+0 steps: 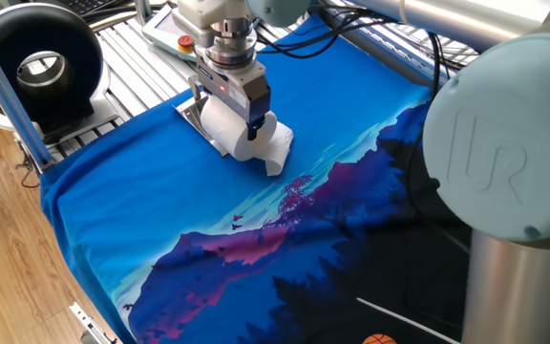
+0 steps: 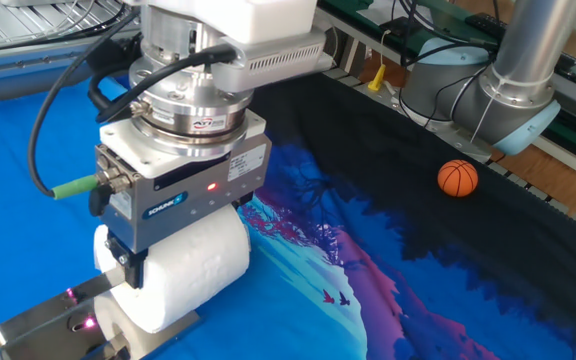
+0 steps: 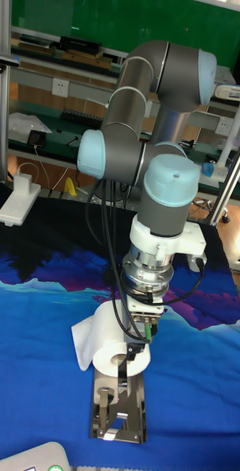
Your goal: Put the toilet paper on its holder
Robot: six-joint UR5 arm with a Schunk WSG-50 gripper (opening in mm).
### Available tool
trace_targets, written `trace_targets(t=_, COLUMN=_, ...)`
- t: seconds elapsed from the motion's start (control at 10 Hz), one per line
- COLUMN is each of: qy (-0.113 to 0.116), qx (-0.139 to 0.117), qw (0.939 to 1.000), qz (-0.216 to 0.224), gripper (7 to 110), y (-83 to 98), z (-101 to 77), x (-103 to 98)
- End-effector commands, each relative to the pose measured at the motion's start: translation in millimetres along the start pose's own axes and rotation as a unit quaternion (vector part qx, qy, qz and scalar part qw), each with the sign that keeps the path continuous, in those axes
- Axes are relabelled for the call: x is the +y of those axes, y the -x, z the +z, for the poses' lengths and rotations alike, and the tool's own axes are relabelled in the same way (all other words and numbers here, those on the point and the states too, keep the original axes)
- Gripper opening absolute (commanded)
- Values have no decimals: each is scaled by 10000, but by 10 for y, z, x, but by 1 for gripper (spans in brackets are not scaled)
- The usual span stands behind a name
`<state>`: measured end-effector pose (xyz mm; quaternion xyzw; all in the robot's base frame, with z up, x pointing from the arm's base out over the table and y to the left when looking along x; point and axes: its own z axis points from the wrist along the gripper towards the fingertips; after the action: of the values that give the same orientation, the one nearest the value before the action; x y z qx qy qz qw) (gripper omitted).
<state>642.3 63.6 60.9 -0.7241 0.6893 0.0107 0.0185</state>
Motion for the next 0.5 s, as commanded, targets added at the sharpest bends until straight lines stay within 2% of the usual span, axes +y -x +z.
trace_targets(t=0.0, qy=68, qx=-37, qw=10000, qz=29, gripper=7, y=22, z=-8, x=19)
trace_targets(t=0.4, qy=276, qx=-24, qw=9996, qz=59, gripper=7, y=70, z=-17, x=123)
